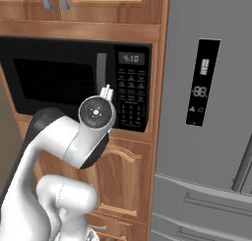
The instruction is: Pick the cheese from the counter and place it in the microwave. Then turn on the microwave.
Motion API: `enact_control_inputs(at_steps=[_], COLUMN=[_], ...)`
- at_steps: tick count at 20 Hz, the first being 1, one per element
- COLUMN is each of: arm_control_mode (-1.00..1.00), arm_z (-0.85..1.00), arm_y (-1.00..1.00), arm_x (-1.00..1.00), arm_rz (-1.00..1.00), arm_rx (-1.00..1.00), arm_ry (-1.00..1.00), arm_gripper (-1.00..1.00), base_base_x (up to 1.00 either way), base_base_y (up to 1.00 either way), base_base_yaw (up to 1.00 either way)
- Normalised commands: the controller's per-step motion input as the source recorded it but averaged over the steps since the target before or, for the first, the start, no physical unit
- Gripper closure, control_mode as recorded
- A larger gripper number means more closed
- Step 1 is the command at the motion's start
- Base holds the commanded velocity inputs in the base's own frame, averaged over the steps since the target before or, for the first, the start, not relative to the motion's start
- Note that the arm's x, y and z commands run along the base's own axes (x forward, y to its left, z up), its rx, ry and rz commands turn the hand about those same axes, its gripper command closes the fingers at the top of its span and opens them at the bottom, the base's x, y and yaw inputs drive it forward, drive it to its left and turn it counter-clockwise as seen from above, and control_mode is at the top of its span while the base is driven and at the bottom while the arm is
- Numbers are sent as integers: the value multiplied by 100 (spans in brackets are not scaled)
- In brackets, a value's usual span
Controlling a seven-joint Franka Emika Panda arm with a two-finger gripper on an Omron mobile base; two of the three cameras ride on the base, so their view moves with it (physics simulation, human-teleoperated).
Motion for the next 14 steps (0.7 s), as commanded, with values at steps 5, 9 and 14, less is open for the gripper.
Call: enact_control_inputs(at_steps=[5, 9, 14], arm_control_mode=[-100, -100, -100], arm_z=[-52, -49, -29], arm_y=[-6, 0, 0], arm_x=[0, 4, 29], arm_rz=[33, 26, 13], arm_rx=[0, 0, 0], arm_ry=[-29, -26, -15], arm_gripper=[-100, -100, -100], base_base_x=[0, 0, 0], base_base_y=[0, 0, 0], base_base_yaw=[0, 0, 0])
